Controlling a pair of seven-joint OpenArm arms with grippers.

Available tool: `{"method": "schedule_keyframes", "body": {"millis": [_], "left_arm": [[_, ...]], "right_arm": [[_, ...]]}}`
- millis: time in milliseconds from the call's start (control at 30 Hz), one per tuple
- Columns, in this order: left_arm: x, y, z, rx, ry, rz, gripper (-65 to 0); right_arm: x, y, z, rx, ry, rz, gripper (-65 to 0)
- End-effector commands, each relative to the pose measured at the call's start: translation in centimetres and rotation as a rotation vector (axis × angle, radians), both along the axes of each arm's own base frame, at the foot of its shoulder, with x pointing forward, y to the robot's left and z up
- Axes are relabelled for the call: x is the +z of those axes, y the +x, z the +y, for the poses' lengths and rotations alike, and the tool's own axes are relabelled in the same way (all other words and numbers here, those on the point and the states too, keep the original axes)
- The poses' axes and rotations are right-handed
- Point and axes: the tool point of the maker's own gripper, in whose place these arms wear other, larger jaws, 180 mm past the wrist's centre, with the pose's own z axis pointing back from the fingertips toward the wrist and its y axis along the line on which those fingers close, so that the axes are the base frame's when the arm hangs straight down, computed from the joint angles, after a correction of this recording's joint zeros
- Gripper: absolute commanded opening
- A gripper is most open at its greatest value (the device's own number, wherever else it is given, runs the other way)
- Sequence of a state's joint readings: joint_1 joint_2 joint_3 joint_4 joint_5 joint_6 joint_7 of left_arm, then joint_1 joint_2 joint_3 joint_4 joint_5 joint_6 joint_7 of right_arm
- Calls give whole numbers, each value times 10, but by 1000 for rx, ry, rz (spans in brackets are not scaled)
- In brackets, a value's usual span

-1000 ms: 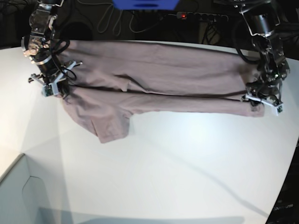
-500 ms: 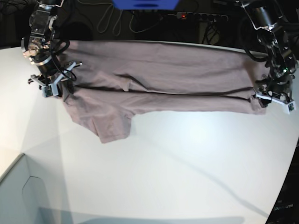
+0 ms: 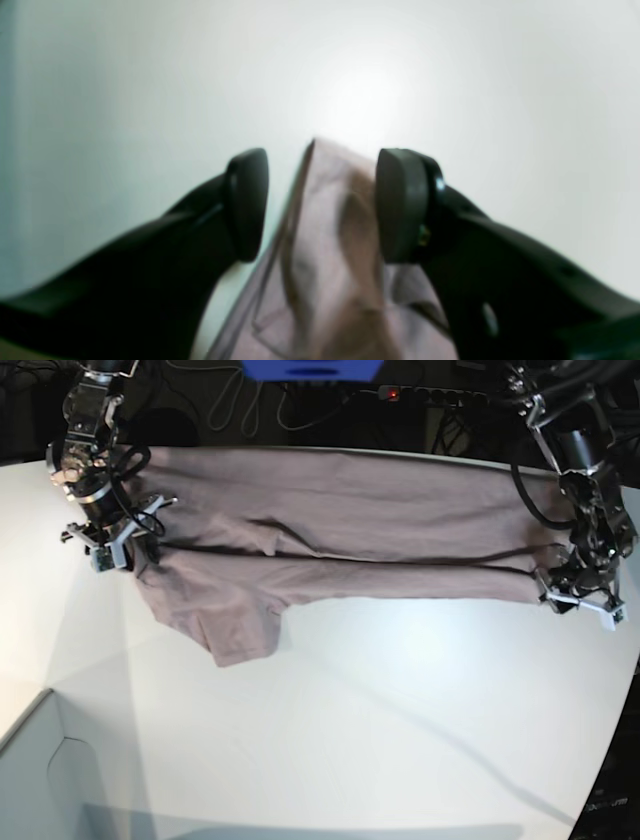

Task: Layout the t-shirt on the table in an organized manner, then fold the t-shirt properly
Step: 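Fold the grasped middle toward the collar edge with both grippers, then open the right gripper and regrasp the folded shirt's end nearby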

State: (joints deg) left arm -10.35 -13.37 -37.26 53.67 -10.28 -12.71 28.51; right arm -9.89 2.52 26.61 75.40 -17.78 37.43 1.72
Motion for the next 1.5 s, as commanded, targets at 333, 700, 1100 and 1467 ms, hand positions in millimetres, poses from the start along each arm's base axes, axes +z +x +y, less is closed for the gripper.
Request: {"method": "schedule_keyframes", "body": {"millis": [333, 700, 1100, 1467], "left_arm": [[17, 31, 11, 21, -6, -52, -317], [18, 33, 11, 19, -5, -54, -494], [18, 33, 11, 19, -6, -53, -649], [23, 34, 13, 26, -5, -71, -650]], "right_arm": [[15, 10, -6, -4, -8, -57, -389], [22, 21, -7, -7, -8, -83, -392], [60, 33, -8, 11, -64, -182, -387], [99, 76, 6, 21, -48, -302, -385]]}}
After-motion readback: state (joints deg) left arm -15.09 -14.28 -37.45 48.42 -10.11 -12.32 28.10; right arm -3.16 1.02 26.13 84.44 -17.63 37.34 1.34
